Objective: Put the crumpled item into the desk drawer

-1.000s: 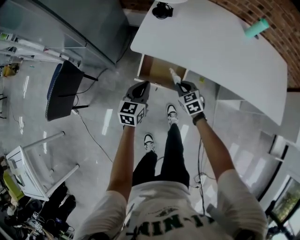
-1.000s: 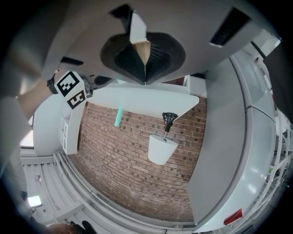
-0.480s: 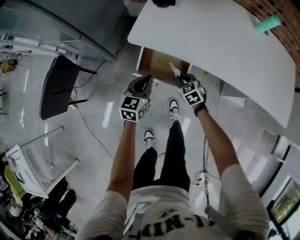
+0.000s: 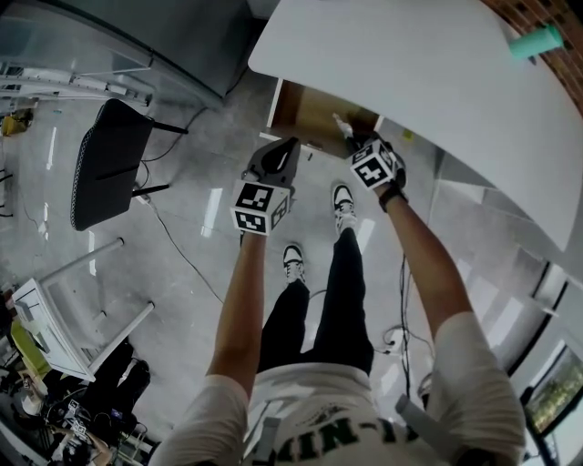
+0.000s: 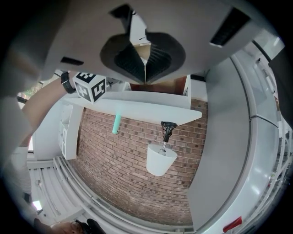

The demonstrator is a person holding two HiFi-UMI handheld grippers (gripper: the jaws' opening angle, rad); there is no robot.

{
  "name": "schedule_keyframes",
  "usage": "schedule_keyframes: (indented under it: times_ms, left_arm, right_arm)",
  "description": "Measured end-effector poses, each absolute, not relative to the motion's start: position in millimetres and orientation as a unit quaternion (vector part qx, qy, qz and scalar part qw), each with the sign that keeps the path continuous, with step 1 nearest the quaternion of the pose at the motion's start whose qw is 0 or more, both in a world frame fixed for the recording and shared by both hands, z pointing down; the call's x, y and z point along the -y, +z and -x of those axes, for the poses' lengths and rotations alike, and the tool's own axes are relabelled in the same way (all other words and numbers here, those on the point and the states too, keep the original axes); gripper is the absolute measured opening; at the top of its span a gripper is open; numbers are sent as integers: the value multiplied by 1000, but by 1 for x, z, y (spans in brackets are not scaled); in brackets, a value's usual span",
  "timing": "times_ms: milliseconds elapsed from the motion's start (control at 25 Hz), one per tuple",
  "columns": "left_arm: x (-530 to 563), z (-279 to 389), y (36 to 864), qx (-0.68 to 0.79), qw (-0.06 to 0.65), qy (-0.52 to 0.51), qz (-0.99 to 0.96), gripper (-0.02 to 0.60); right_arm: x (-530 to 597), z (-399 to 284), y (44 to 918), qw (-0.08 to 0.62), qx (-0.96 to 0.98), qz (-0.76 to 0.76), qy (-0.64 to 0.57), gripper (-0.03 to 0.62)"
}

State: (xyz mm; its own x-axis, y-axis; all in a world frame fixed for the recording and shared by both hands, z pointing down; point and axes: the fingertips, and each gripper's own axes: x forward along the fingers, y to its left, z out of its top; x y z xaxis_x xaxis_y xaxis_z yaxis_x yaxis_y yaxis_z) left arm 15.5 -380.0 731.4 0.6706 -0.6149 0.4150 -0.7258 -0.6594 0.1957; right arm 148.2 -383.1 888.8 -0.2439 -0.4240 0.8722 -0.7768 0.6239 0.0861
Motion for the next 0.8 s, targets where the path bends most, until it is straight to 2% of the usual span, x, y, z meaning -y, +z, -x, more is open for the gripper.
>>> schedule_keyframes:
  times_ms: [240, 320, 640, 800]
  left_arm:
    - [379, -15, 737, 370, 177, 159, -898, 2]
    - [379, -15, 738, 369, 180, 159, -898, 2]
    - [381, -11, 726, 370, 184, 151, -898, 2]
    - [382, -9, 716, 373, 189, 153, -896, 2]
  right_arm:
    - [384, -154, 900, 477, 756, -402, 199, 28]
    - [384, -153, 900, 474, 755, -403, 206, 156]
    - [384, -155, 880, 456, 756, -414, 221, 163]
    - [387, -158, 851, 412, 762, -442, 231, 163]
